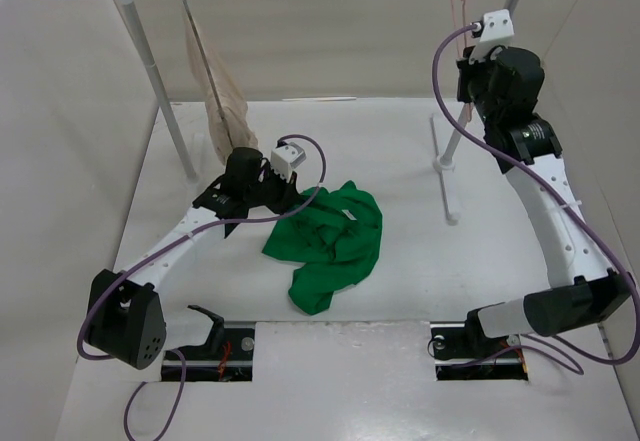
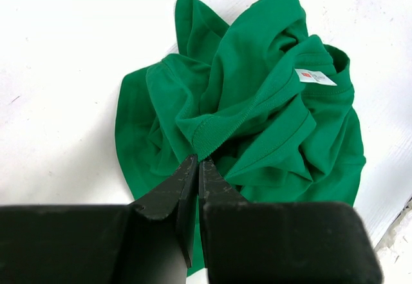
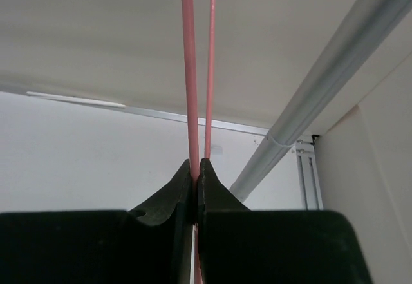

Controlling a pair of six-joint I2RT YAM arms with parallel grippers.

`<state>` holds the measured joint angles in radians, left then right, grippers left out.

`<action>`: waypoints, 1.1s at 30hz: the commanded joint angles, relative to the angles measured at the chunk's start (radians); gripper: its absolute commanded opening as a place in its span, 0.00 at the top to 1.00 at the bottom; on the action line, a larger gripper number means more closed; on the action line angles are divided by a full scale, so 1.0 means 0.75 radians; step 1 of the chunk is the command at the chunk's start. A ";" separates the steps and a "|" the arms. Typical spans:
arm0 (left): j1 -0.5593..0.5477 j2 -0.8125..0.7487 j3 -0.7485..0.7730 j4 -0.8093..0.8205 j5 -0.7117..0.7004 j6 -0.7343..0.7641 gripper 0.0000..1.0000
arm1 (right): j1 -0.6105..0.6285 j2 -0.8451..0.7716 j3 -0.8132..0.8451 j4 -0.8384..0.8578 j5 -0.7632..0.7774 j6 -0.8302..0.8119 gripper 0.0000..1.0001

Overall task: Place the t-shirt on the hanger
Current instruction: Grab a hanger with the right arm, then place tshirt on hanger

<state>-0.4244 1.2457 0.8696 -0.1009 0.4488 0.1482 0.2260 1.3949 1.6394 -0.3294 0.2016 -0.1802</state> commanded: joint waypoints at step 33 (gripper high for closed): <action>-0.003 0.071 0.096 0.057 -0.161 -0.130 1.00 | 0.163 -0.671 -0.820 -0.845 -1.018 -0.216 1.00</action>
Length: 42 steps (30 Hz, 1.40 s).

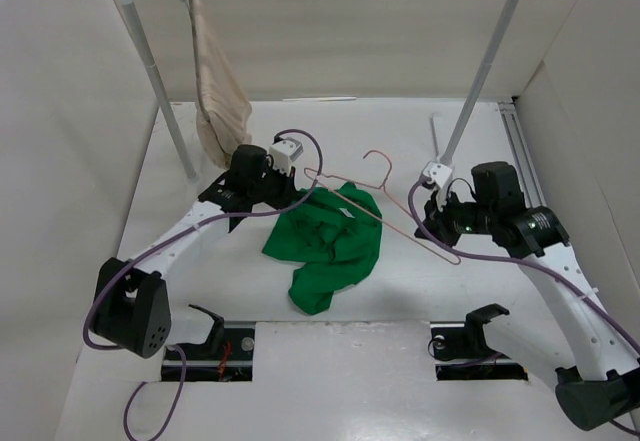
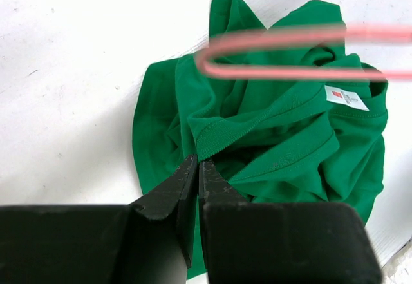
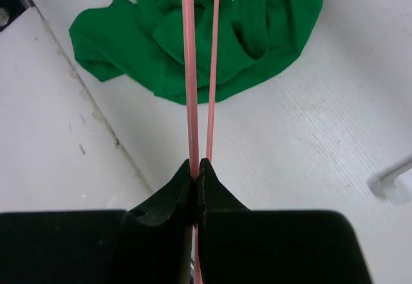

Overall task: Place the t-shirt on the hanger
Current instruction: Place tshirt on hanger

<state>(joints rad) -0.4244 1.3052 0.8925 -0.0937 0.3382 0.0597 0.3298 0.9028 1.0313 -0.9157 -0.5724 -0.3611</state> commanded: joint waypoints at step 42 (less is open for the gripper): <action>-0.003 0.004 0.027 0.072 -0.025 0.123 1.00 | 0.378 0.169 0.251 -0.162 0.411 0.138 1.00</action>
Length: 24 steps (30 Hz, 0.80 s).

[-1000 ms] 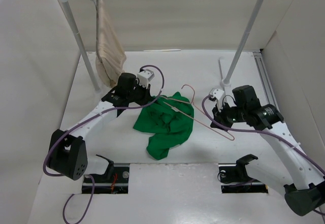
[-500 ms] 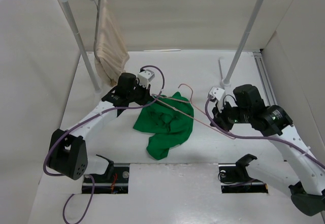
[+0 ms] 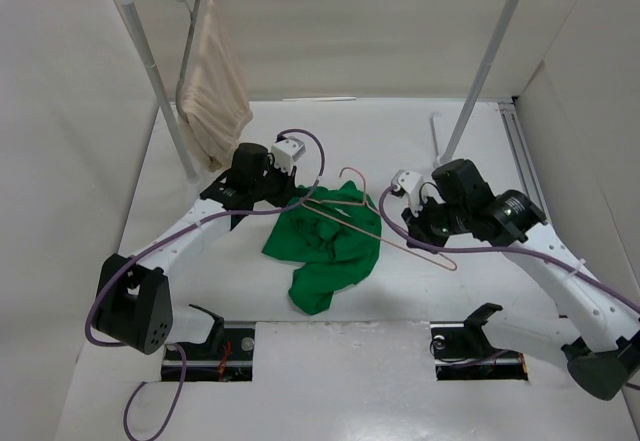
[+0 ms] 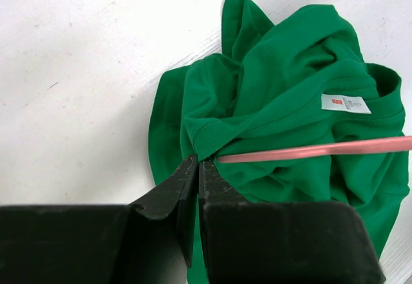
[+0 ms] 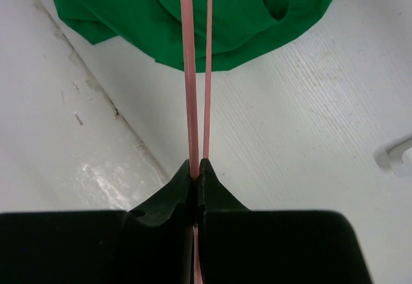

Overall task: Place the t-shirt on the hanger
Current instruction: Place tshirt on hanger

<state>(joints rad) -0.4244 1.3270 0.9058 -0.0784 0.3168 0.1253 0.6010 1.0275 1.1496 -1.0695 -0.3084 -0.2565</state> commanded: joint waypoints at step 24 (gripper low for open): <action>-0.003 -0.025 -0.017 0.064 0.003 0.048 1.00 | -0.012 -0.047 0.044 0.056 0.014 -0.067 1.00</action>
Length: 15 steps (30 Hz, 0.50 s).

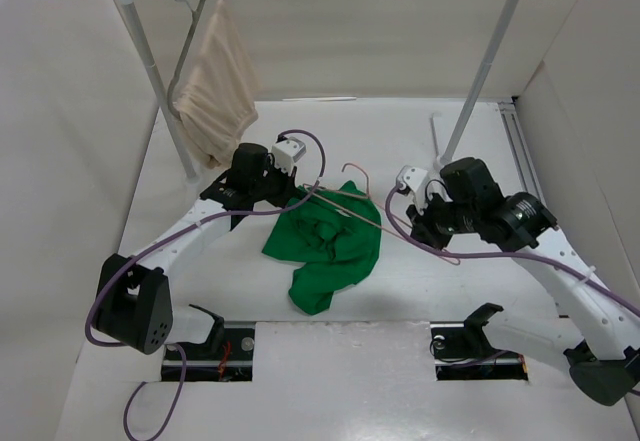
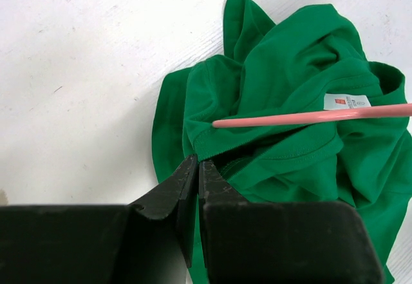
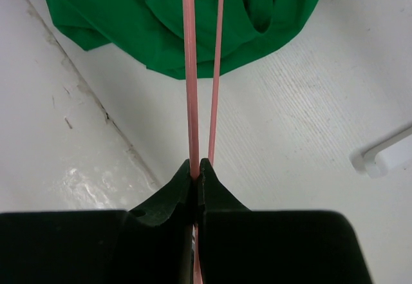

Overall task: Place the t-shirt on the hanger
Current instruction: Place tshirt on hanger

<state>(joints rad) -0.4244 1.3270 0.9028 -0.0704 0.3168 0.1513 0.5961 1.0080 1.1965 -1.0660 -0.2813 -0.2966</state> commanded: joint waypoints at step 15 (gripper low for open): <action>-0.003 -0.037 -0.038 0.065 0.003 0.013 1.00 | 0.007 -0.047 0.071 0.045 0.017 0.003 1.00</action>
<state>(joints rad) -0.4244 1.3270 0.8906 -0.0563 0.3168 0.1524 0.5964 1.0046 1.1568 -1.0527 -0.2768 -0.3019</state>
